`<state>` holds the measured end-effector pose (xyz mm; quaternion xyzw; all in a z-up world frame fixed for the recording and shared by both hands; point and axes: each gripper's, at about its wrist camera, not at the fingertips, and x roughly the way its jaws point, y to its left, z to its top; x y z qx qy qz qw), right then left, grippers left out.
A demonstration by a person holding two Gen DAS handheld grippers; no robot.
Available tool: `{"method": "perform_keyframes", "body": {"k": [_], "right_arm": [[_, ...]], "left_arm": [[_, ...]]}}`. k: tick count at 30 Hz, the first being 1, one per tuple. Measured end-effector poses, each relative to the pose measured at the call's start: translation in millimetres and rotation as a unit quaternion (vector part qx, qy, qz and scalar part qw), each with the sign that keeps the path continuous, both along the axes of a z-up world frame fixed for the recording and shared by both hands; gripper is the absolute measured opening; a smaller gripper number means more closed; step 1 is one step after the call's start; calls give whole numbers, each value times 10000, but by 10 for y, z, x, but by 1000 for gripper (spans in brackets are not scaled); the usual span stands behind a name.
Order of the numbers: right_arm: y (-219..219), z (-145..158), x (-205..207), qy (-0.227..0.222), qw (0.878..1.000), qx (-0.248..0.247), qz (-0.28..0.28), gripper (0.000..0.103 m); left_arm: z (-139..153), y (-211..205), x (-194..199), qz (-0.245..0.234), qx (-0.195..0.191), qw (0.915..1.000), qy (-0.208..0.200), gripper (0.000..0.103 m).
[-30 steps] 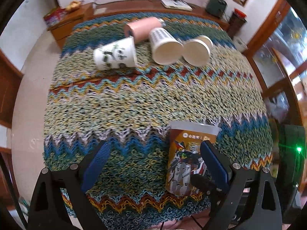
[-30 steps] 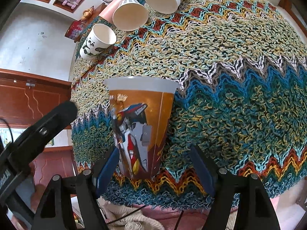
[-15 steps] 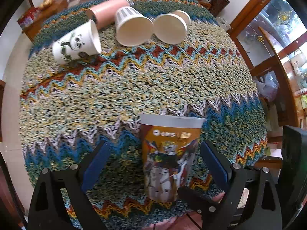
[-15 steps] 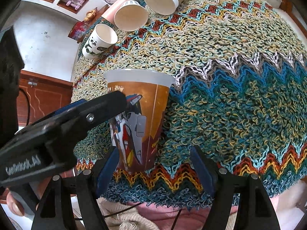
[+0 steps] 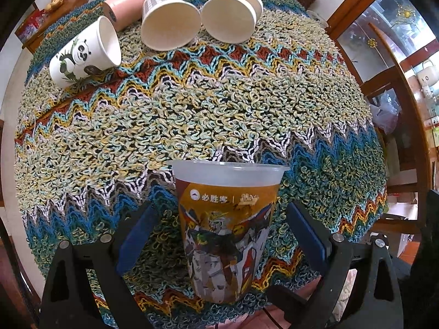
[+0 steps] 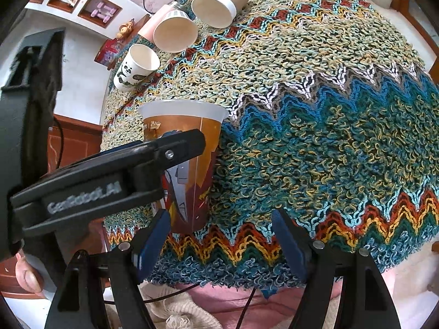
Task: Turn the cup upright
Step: 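Lower the upright orange cup onto the blanket with the right gripper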
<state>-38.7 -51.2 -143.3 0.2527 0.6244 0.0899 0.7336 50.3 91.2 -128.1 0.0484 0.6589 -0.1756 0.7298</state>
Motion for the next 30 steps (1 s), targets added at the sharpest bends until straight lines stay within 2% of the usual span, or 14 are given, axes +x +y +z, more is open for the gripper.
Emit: {"method": "perform_keyframes", "body": {"k": [13,15,18,30], "right_arm": [[-1,-18,44,29,10000,30,-69,77],[3,-35,73,27,10000,20,-83,77],[-8,-48,90,30,9999,23,-99,77],[20,-40,141,-62,10000,11,-49,77]], "left_arm": [[-153,-154,125,-56,69,9998,149,95],[-190,-178,158,-58,53,9997,214,91],[-260,-218,184,-43,63,9996,280,80],[-188,-73,82,159,-95,9998,59,79]]}}
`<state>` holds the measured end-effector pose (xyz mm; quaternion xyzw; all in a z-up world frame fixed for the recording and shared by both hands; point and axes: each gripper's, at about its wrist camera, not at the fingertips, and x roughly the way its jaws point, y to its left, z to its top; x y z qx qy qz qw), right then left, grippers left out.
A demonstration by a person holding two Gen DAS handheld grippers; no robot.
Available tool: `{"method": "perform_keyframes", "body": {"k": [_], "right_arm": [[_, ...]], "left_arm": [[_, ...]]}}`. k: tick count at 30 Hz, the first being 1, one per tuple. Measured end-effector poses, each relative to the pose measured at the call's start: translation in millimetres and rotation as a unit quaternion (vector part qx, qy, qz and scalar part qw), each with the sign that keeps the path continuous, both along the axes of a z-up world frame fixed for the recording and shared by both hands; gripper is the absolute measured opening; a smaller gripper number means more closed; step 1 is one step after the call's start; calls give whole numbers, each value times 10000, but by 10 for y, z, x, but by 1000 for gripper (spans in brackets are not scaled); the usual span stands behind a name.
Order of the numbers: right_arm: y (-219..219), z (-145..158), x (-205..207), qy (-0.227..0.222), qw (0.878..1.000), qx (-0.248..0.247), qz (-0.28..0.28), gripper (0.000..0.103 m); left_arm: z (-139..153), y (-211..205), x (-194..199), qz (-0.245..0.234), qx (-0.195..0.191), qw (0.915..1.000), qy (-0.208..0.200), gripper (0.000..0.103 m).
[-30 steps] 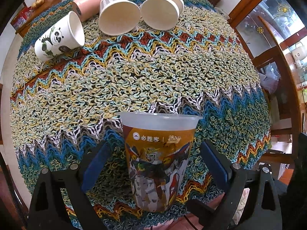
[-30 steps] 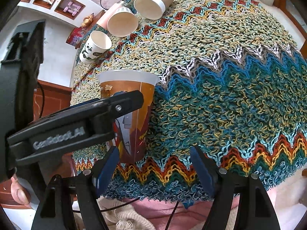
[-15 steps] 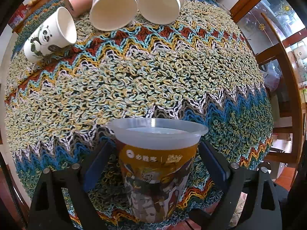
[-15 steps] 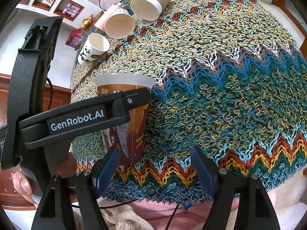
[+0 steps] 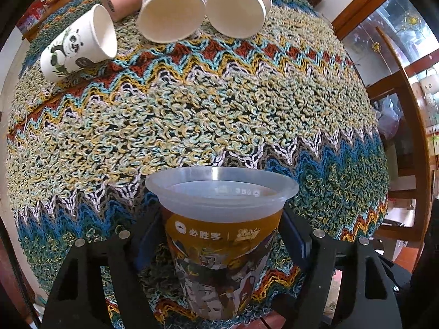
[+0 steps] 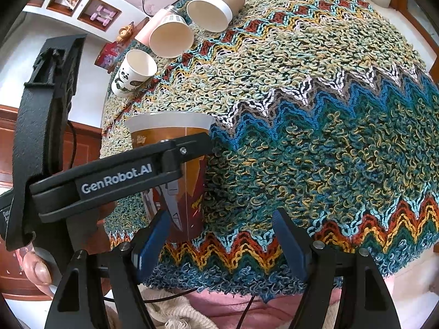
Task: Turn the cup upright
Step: 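Lower the upright orange cup onto the blanket with the right gripper, then open the right gripper and release the upright orange cup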
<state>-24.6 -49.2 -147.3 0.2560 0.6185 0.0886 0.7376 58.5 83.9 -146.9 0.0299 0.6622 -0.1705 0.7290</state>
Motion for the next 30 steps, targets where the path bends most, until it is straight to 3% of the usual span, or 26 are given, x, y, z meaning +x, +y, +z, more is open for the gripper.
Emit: {"method": "perform_keyframes", "body": {"k": [5,13,20,30], "right_arm": [[25,25,30,-124,9999,-33,37,77],[20,115,80,-449,9987,-259,1,77],[-29,110,95,-556,9972,-480,-105,77],[-59,126,130,-815,9897,-1172,-47,77]], "left_arm": [[162,134,-50,170,-240,9991,-314,79],[462,322,-95,413,-465,9910,-1186,79],[615,344,-116,599,-545,9782,-1912,79],[580,321,-265,645,-501,9617,-2618,79]]}}
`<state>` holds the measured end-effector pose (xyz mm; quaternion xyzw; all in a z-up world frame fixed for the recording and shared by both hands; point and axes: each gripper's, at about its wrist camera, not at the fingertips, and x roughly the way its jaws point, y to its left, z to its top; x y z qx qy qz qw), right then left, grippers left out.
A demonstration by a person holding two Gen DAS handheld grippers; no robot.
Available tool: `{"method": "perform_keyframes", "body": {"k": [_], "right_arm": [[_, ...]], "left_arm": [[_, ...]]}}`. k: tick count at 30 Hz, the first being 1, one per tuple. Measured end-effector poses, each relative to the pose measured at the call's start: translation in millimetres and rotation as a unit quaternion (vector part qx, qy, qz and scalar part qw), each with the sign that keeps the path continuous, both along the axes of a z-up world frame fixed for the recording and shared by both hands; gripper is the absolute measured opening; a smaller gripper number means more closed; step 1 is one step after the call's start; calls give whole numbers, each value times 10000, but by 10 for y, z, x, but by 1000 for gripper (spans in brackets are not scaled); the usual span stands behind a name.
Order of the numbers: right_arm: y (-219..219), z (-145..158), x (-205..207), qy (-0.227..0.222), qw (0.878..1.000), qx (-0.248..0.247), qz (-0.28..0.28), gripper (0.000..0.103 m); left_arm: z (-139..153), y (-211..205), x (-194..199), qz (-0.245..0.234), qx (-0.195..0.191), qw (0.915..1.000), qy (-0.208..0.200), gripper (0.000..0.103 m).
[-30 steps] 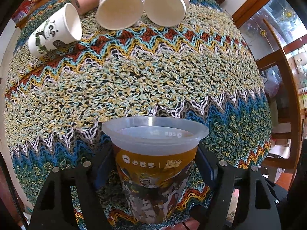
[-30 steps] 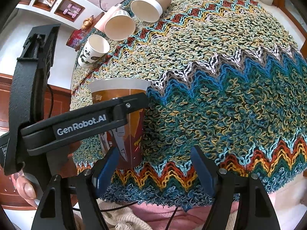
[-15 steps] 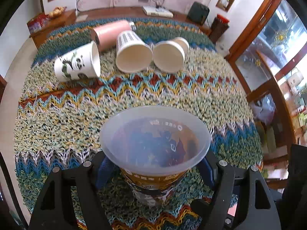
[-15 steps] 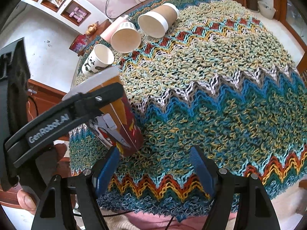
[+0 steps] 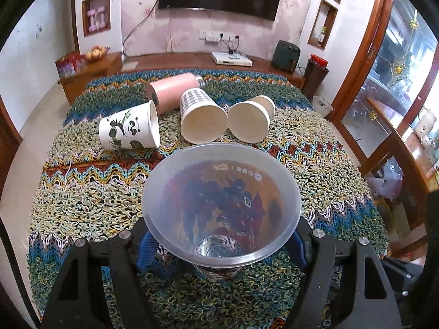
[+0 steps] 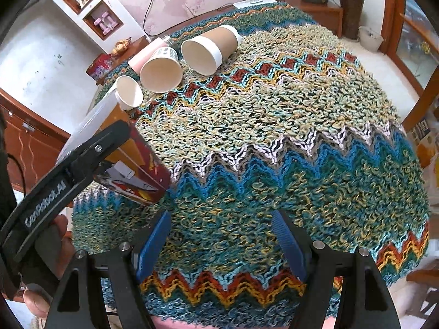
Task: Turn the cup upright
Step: 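Open the right gripper and release the upright orange cup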
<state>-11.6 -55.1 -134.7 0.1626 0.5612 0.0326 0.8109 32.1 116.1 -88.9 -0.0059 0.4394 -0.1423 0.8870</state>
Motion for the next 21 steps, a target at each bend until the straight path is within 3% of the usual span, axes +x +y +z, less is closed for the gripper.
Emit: {"method": "perform_keyframes", "body": {"k": [10,21], "right_arm": [[14,-99,39,71,9999,-110,77,77],[-7,-112,-5,136,9993,-327,73,77]], "left_arm": [[-82,-28,-154,-126,68,9988,-475,79],[-166,-107,-252,-174,298,9975,-609,79]]}}
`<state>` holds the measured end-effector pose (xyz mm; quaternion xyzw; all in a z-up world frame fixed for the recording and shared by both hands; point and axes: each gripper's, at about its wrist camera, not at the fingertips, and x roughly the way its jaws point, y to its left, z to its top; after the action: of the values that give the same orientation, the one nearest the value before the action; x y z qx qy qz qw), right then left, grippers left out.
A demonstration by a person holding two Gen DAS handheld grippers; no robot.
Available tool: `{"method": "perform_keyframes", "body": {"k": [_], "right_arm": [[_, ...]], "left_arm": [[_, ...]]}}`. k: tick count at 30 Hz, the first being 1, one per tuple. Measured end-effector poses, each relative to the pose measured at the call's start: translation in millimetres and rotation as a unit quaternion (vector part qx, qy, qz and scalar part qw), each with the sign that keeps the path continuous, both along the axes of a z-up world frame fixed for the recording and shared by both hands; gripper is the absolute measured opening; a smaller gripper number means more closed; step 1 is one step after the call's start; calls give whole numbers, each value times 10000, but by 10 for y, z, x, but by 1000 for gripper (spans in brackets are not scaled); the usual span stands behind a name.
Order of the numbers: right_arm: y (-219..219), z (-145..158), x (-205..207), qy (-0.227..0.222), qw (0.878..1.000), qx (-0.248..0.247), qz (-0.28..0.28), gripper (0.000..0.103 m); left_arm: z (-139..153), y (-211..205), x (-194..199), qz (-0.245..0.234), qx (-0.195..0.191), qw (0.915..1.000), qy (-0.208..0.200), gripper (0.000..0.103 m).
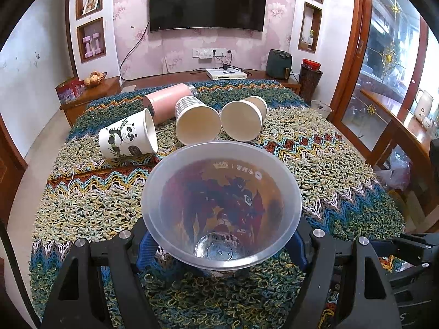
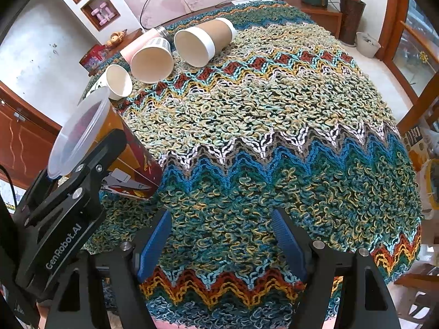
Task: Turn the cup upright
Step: 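Open the right gripper and release the upright orange cup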
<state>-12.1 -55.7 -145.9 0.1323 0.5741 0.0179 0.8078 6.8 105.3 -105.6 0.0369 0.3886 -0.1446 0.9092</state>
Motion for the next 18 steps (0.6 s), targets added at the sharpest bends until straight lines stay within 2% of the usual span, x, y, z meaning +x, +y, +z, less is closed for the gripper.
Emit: {"method": "perform_keyframes", "body": {"k": [18], "right_arm": [[46,51,-122,-4,9994,-343,73,77]], "left_arm": [[3,25,-150,60,100,9999,27,80]]}}
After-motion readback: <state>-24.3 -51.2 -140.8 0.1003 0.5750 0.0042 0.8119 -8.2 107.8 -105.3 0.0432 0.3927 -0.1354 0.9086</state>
